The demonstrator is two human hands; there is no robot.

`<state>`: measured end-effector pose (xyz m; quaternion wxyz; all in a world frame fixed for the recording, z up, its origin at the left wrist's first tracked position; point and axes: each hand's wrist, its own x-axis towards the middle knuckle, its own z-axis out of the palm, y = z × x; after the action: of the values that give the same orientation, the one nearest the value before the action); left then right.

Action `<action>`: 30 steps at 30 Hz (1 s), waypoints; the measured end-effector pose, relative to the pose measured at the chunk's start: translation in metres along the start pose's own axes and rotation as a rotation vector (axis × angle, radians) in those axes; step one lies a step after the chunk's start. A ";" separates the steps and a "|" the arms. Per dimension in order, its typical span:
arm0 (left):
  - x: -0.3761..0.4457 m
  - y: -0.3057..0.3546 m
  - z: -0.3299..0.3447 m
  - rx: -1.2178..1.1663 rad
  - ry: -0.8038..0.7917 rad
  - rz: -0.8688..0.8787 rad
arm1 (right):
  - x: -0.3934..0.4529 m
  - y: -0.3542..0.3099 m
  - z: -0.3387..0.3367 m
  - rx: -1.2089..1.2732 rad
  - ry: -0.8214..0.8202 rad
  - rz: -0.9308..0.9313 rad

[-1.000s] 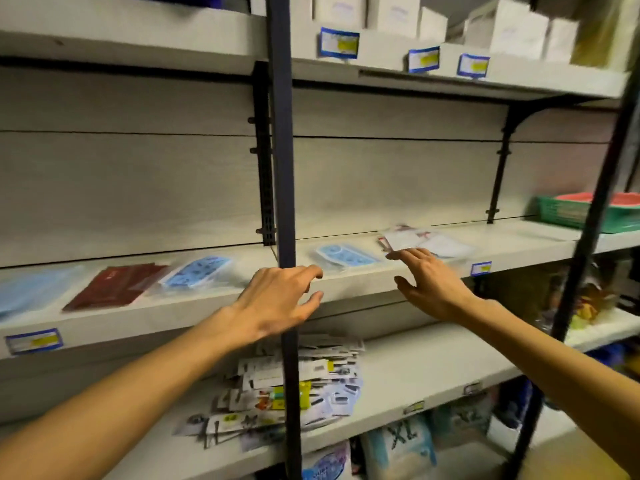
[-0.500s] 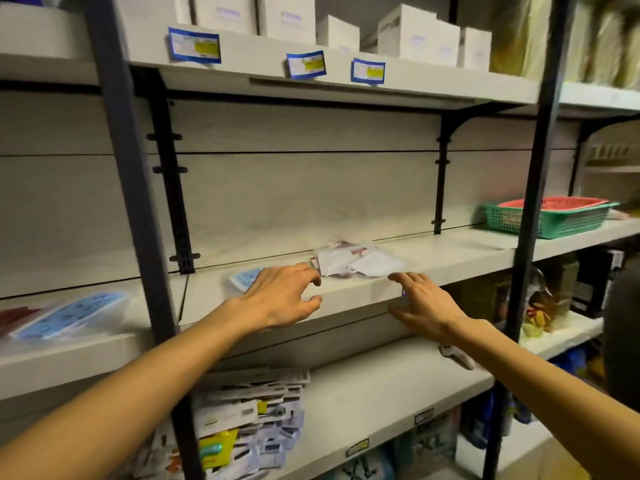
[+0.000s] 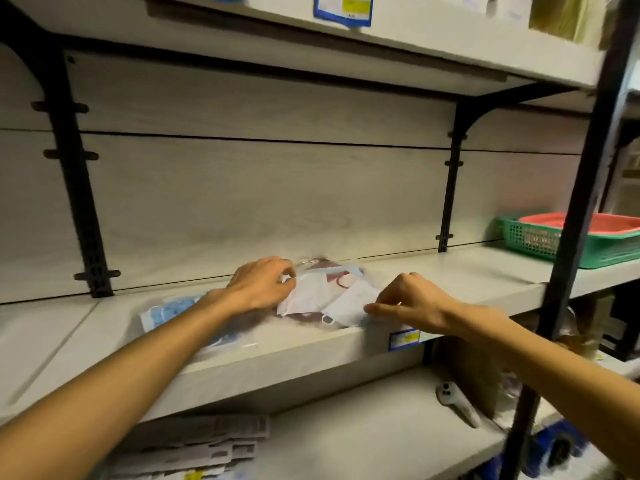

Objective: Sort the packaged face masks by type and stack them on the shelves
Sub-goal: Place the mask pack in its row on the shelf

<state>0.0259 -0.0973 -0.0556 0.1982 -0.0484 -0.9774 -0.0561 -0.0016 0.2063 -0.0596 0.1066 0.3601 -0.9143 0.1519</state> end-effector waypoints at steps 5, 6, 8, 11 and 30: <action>0.029 0.006 0.019 -0.085 -0.006 -0.153 | 0.026 0.018 -0.020 0.438 0.205 -0.048; 0.032 0.009 0.022 -0.053 -0.028 -0.159 | 0.033 0.023 -0.021 0.526 0.262 -0.011; 0.039 0.018 0.026 0.027 -0.062 -0.172 | 0.048 0.036 -0.019 0.704 0.330 0.122; 0.044 0.035 0.029 0.061 -0.123 -0.241 | 0.067 0.055 -0.012 0.949 0.315 0.283; 0.059 0.037 -0.027 -0.813 0.092 -0.715 | 0.151 0.095 -0.019 1.450 0.114 0.384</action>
<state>-0.0131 -0.0602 -0.0042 0.1748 0.2168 -0.8228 -0.4954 -0.1741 0.1847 -0.0155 -0.1384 0.1659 -0.6248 0.7503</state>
